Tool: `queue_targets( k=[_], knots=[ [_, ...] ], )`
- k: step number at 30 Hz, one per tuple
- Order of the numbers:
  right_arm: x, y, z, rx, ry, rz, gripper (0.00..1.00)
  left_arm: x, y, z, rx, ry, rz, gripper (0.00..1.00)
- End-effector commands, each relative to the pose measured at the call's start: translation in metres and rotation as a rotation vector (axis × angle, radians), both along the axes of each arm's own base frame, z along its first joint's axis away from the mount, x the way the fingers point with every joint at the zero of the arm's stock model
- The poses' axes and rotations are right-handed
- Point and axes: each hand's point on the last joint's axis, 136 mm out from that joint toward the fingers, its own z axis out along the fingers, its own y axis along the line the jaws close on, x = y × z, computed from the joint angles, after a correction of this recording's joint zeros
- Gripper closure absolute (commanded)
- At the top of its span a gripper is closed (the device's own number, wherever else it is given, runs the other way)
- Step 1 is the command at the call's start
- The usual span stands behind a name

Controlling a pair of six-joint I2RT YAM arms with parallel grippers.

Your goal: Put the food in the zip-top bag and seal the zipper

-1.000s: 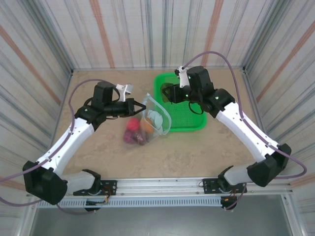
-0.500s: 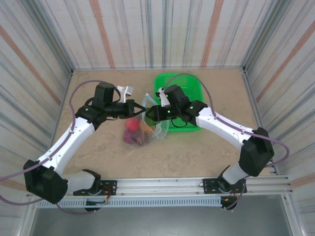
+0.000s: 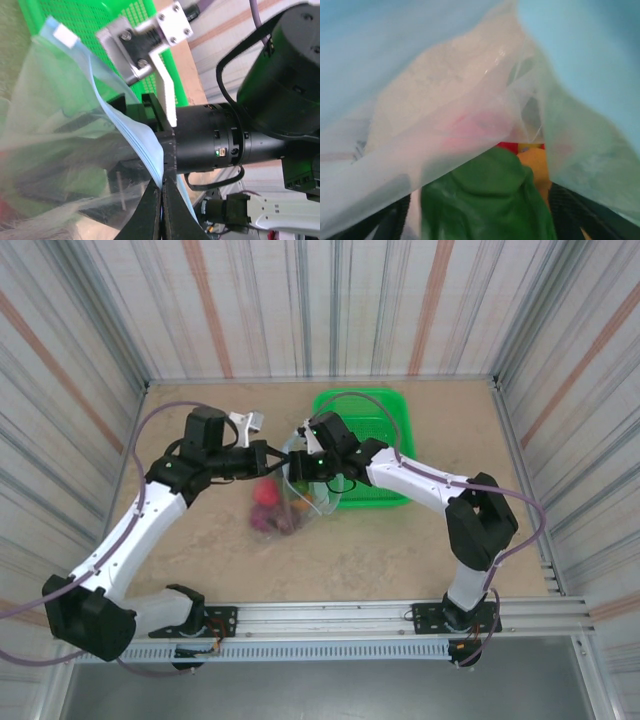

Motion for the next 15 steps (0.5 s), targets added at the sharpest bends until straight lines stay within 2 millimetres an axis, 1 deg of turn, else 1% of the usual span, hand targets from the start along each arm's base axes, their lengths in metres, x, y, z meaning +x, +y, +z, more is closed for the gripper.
queue_targets(
  k=[1, 5, 9, 11, 15],
  knots=[
    [0.000, 0.004, 0.013, 0.014, -0.010, 0.001, 0.18, 0.002, 0.015, 0.013, -0.015, -0.052, 0.059, 1.00],
    [-0.004, -0.006, 0.031, 0.012, -0.050, -0.002, 0.16, -0.001, 0.018, 0.018, -0.014, -0.079, 0.053, 1.00],
    [-0.005, -0.021, 0.054, 0.032, -0.092, -0.030, 0.17, -0.001, 0.024, 0.013, 0.010, -0.082, 0.082, 1.00],
    [-0.006, -0.030, 0.067, 0.049, -0.114, -0.048, 0.20, -0.002, 0.028, 0.010, 0.017, -0.083, 0.103, 1.00],
    [-0.005, -0.054, 0.088, 0.064, -0.163, -0.107, 0.32, -0.006, 0.033, 0.009, 0.023, -0.089, 0.123, 1.00]
  ],
)
